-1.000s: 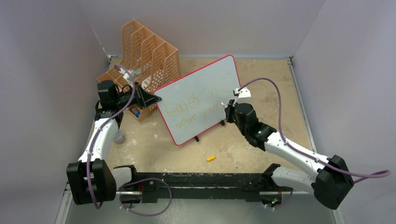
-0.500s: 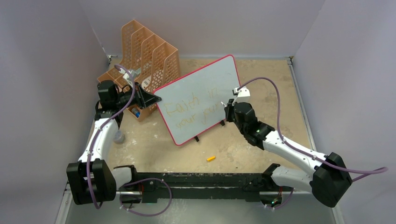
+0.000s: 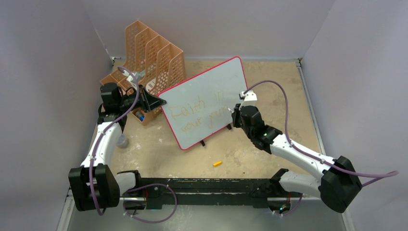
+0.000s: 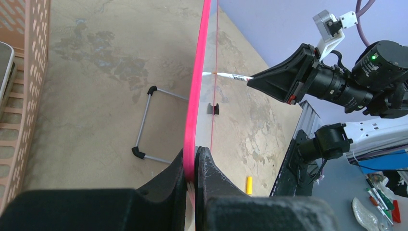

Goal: Write a sentence on the whiteboard

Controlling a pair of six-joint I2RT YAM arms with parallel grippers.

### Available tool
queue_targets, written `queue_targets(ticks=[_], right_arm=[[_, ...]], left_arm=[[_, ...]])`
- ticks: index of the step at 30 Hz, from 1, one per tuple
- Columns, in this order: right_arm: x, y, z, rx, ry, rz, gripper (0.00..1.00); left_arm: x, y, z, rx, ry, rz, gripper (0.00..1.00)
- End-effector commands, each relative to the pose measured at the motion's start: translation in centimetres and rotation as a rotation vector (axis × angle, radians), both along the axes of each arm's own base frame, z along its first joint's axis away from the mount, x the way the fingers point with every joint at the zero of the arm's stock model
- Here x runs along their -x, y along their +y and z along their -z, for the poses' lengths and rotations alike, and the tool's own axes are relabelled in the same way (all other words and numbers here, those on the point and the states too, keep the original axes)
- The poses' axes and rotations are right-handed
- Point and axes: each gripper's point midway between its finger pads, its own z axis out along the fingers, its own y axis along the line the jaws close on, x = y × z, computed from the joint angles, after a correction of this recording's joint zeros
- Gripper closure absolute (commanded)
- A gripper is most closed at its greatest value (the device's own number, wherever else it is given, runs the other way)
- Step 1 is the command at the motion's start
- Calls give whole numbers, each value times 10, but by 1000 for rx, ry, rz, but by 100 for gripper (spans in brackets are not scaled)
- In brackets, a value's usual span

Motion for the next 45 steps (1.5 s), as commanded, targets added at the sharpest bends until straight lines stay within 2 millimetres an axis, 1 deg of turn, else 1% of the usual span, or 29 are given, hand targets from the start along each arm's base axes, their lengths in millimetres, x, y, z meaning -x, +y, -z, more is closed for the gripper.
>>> queue_targets(ticks=[1,6,9,17,21,29,40,45], right_arm=[[0,6,-7,-38,17,-3,100],[2,5,-5,-39,30,-2,100],[2,3,-8,-41,22,6,100],[-1,-4,-34,-74,-69,31,100],[-6,-4,-37,-70,-88,41,100],[-12,0,-36,-59,-98,36,100],[-14,2,-32,-50,-88,28,100],[-15,6,-34,-55,-91,15,100]], left_arm=[[-20,14,-21,-80,-177,-58,100],[-20,14,-21,-80,-178,-58,100],[-20,14,-22,-80,-179,-58,100],[-20,14,-21,-81,-178,-59,100],[-20,15,-20,-81,-175,-60,100],[-20,15,-19,-82,-173,-61,100],[-20,14,-20,-81,-175,-59,100],[-20,14,-20,-81,-176,-58,100]])
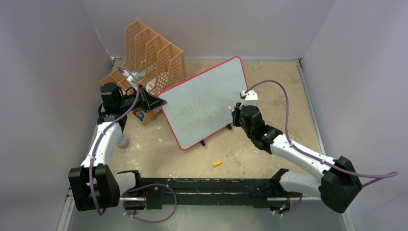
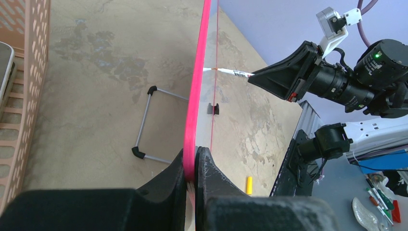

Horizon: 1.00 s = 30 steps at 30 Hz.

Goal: Write a sentence on the whiteboard

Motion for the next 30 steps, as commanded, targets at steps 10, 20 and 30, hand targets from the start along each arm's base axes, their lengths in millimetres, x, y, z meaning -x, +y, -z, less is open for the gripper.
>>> queue_targets(ticks=[10,20,30], right_arm=[[-16,5,-28,-30,-79,14,100],[-22,-4,-31,-28,-95,49,100],[-18,-9,-18,-32,-42,56,100]], left_arm=[[-19,14,-21,-82,-177,-58,100],[-19,15,-20,-82,-173,-59,100],[-20,15,-19,-82,-173,-60,100]])
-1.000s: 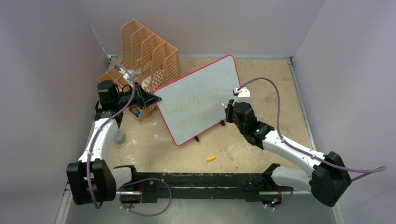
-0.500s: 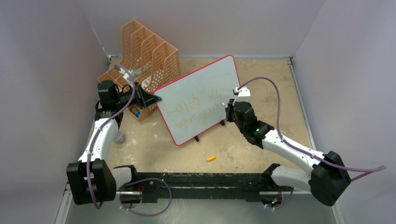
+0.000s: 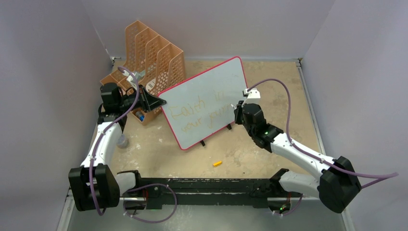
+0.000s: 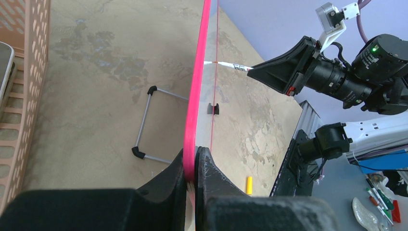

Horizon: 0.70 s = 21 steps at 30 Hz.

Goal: Write a sentence on the whiteboard

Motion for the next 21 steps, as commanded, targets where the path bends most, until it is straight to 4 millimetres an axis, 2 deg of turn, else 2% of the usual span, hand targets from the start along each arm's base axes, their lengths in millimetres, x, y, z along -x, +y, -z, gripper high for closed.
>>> queue_targets(ticks=[1,14,21], right_arm=[[-7,2,-15,-37,-27,18,100],[7,-2,2,-42,49,23,100],[7,-5,-12,-54,12,28,100]], left_arm=[[-20,15,-19,-82,-174,-60,100],[-19,15,-20,-84,-175,-64,100],[-19,15,-19,-84,-175,-63,100]])
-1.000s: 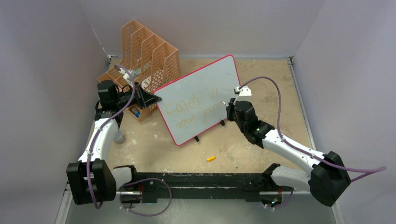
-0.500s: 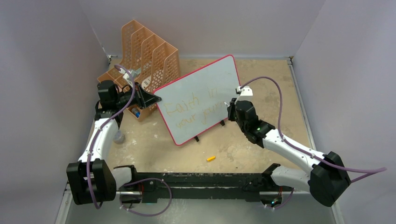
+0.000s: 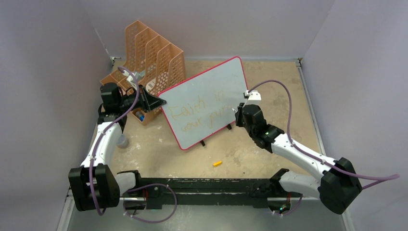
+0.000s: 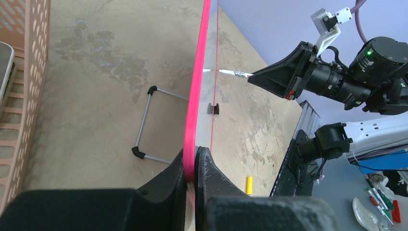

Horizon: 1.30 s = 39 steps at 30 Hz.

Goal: Write a sentence on the whiteboard

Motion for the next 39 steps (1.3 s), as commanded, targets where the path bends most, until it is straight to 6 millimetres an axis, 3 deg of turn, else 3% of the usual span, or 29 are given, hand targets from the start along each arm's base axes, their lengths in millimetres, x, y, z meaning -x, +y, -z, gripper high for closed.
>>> queue_targets(ticks=[1,7,18,31,39], right_arm=[[-3,-1,-27,-48,-64,13,100],[-6,-5,-38,-57,-107,28,100],[-16,-1,-37,-53,-121,14,100],[-21,4,-28,-48,-102,-10,100],[-25,-5,-23,-33,-93,24,100]], left_arm=[[-19,15,-19,-84,-175,-63,100],[-19,15,-20,-84,-177,-64,100],[-19,15,-19,-84,-174,-64,100],[-20,15,-19,-84,-173,-63,100],[-19,15,-19,-85,-176,-63,100]])
